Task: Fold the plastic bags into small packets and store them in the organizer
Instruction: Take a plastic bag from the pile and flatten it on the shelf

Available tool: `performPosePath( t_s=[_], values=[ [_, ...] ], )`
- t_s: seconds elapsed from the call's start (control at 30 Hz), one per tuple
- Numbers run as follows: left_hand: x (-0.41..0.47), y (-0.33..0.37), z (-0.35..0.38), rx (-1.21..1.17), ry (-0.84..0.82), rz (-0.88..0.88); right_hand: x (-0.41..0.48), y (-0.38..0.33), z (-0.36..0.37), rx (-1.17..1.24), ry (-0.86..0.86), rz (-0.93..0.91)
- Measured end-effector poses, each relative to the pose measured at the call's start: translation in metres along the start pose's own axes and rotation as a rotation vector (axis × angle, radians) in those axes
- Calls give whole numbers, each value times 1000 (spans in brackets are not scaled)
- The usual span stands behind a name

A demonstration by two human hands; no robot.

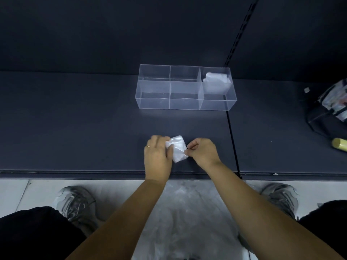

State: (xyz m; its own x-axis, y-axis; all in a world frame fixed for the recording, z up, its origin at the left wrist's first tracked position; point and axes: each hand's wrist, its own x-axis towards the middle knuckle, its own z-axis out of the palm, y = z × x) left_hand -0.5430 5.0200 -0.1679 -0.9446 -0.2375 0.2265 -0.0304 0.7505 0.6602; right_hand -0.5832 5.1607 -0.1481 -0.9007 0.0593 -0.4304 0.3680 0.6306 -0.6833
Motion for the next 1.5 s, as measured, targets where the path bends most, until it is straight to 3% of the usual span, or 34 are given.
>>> performPosePath(
  t_s=[0.07, 0.2, 0.3, 0.43, 0.63, 0.83, 0.93, 1.03, 1.13, 1.2, 1.27, 1.5],
  values=[
    [-5, -7, 5, 157, -151, 240, -1, -1, 0, -9, -5, -3],
    [-15, -29, 8, 420, -389, 232, -3, -2, 2, -24, 17, -1],
    [-18, -32, 6, 525, -438, 198, -10, 0, 10, -86, 51, -45],
    [-14, -32, 4, 557, -495, 149, -19, 11, 27, -308, 250, -169],
    [-11, -29, 2, 566, -546, 97, -21, 17, 33, -266, 386, -196],
    [-21, -17, 3, 560, -516, 1, -21, -2, 39, -208, 304, -76],
    [-21, -11, -2, 369, -506, -84, -22, -9, 30, 54, 189, -39],
    [-5, -2, -15, -24, -440, -269, -25, -13, 10, 298, 62, -56],
    [19, 15, -36, -509, -600, -470, -29, -16, -20, 371, -136, -178],
    [34, 27, -46, -660, -746, -491, -28, -19, -39, 398, -263, -225],
    [47, 37, -45, -769, -785, -483, -23, -22, -54, 429, -292, -249],
    [95, 76, -15, -978, -473, -563, 21, -28, -92, 587, -178, -144]
  ],
)
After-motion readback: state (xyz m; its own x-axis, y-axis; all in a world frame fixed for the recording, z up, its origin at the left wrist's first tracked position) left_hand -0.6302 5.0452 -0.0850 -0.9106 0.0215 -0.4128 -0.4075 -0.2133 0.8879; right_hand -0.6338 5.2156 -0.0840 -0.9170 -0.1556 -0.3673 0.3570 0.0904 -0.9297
